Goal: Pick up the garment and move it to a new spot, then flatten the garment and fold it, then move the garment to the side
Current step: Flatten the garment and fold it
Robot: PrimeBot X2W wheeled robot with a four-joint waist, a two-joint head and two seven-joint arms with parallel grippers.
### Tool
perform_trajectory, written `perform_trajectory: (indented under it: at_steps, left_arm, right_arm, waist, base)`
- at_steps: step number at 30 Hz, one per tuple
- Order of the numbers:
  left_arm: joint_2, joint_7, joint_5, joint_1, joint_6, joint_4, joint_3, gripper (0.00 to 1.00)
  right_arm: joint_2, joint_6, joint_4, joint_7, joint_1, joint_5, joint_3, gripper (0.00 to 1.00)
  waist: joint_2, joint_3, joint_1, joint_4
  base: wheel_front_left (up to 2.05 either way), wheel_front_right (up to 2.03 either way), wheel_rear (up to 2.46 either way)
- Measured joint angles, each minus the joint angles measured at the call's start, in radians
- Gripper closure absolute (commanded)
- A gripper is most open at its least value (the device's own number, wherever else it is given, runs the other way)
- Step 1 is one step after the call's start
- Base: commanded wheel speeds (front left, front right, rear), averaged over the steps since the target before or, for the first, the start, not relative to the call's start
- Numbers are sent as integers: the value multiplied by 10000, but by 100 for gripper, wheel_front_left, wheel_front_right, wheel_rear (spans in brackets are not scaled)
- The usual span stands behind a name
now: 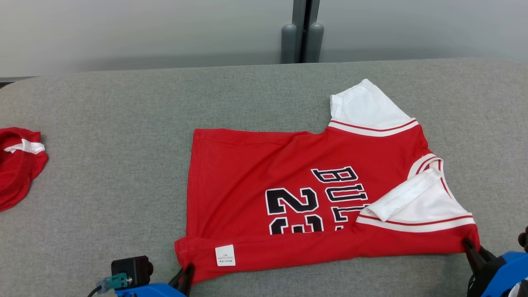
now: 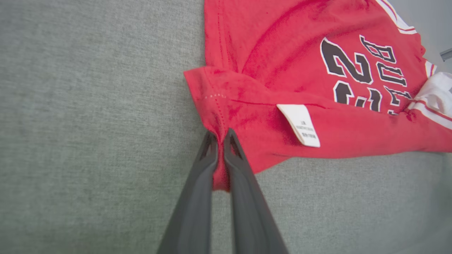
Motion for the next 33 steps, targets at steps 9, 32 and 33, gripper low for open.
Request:
perform_trajectory:
  at_steps: [9,32,33]
  left_arm:
    - [102,42,-2,-148,44,-244,90,0]
    - [1476,3517,-1720,-7610,-2161,2759,1618,0]
    - [1557,3743,-1770,-7739,-2159,2832,1613,0]
  right_arm:
    - [0,-2,-337,416,-551,-226,184,0]
    - [-790,-2,3110,1919,-10058,-627,4148,0]
    - [-780,-2,3359,1820,-10315,-623,4232,0]
  waist:
    - [0,122,0,-92]
    - [0,3097,3,-1445]
    - [0,3229,3,-1509]
  base:
    - [0,0,0]
    - [0,0,0]
    - [0,0,0]
